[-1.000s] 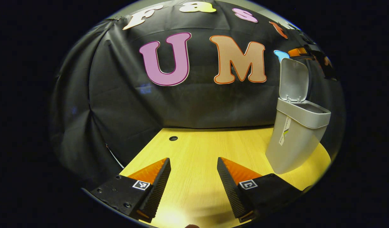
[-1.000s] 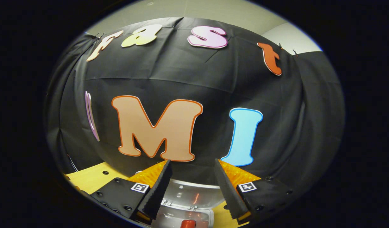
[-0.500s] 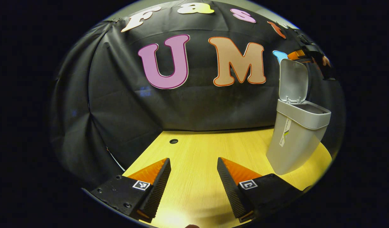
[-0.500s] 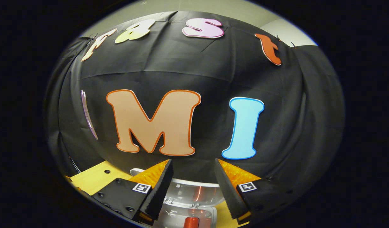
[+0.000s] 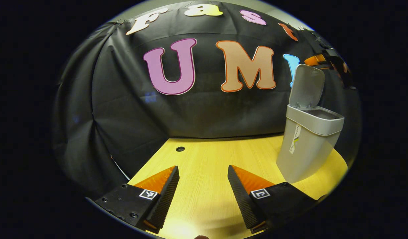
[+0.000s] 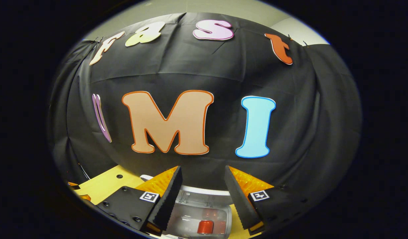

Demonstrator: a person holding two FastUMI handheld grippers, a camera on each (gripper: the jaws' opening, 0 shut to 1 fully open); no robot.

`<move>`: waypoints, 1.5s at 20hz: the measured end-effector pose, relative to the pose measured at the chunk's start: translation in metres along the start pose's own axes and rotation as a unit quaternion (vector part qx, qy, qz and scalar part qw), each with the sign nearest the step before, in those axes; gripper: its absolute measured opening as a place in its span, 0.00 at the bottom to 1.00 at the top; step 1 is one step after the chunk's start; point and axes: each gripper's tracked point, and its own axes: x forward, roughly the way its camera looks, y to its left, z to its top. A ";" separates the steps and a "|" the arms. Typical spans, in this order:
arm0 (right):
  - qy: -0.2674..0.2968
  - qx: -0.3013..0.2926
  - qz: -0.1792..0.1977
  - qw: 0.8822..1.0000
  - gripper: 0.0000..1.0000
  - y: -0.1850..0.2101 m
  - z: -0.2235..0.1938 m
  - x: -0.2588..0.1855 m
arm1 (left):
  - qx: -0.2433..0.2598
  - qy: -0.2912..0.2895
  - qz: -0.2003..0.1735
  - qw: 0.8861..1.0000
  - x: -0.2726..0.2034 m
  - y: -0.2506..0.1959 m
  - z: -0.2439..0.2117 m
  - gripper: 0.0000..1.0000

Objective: Press the lid of the desktop garbage bin to open it, pick up the crumpled paper on the desktop and throw it into the bin, then pick up the pop can on the desktop and drop it into the bin, and finally close the garbage bin lid.

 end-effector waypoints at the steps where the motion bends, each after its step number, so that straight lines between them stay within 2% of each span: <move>1: 0.003 0.000 0.001 1.000 0.83 0.001 -0.004 -0.005 | 0.002 -0.002 -0.002 1.000 -0.001 -0.002 0.001 0.86; 11: 0.021 -0.004 0.005 1.000 0.83 0.009 -0.039 -0.040 | 0.006 -0.013 -0.010 1.000 -0.011 -0.012 0.006 0.86; 13: 0.025 -0.007 0.006 1.000 0.86 0.011 -0.048 -0.046 | 0.007 -0.014 -0.011 1.000 -0.014 -0.012 0.006 0.86; 15: 0.031 -0.008 0.007 0.999 0.82 0.013 -0.057 -0.051 | 0.006 -0.014 -0.011 1.000 -0.016 -0.012 0.005 0.86; 18: 0.043 -0.008 0.007 0.999 0.86 0.016 -0.072 -0.056 | 0.006 -0.014 -0.012 1.000 -0.018 -0.014 0.005 0.86; 26: 0.083 -0.029 0.011 0.996 0.82 0.026 -0.123 -0.071 | 0.011 -0.015 -0.020 1.000 -0.020 -0.018 0.006 0.86; 30: 0.092 -0.023 0.007 0.995 0.84 0.026 -0.138 -0.074 | 0.014 -0.015 -0.023 1.000 -0.021 -0.019 0.006 0.86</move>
